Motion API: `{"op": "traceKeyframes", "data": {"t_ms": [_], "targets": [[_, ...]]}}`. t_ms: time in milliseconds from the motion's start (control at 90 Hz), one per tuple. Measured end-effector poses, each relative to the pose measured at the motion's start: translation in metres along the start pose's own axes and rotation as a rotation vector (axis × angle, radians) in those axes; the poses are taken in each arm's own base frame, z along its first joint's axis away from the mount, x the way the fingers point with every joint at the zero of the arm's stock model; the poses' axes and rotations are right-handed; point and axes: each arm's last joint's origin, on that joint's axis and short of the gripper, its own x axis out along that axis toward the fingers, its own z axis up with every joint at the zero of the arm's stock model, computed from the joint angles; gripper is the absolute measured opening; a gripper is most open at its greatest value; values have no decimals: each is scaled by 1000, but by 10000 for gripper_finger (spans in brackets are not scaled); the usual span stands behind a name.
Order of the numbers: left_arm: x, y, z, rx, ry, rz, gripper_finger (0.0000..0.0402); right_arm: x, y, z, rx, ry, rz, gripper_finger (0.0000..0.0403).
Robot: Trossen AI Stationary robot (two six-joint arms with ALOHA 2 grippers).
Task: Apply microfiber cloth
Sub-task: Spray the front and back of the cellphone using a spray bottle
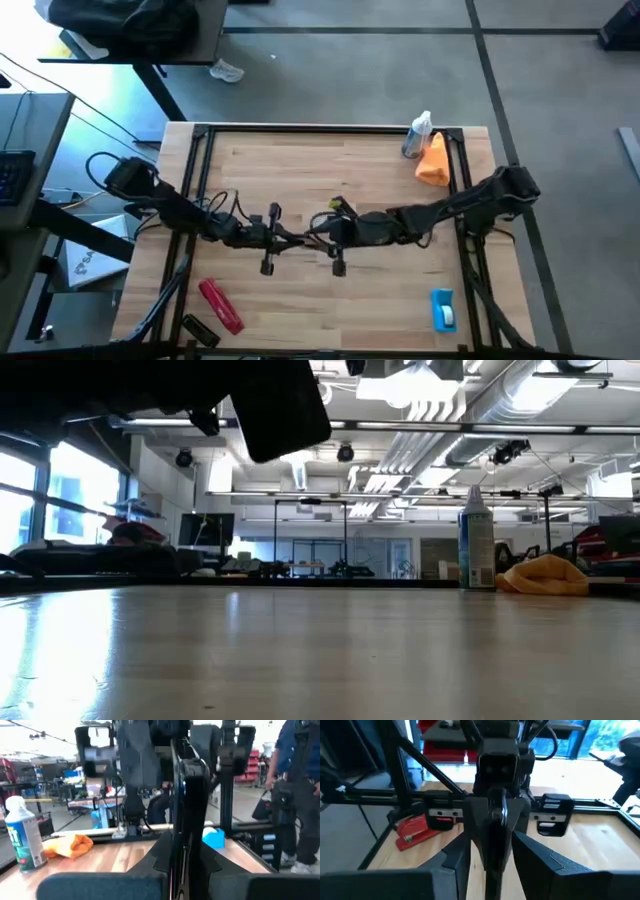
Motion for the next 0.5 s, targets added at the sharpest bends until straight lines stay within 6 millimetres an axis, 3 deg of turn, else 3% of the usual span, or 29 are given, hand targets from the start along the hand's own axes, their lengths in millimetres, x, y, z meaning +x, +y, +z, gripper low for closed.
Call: {"op": "traceKeyframes", "data": {"t_ms": [322, 500], "targets": [[0, 0, 1, 6, -14, -7, 10, 1, -5, 2, -11, -18, -48, 111], [0, 1, 1, 6, -15, -5, 15, 3, -9, 1, -4, -19, -25, 65]]}}
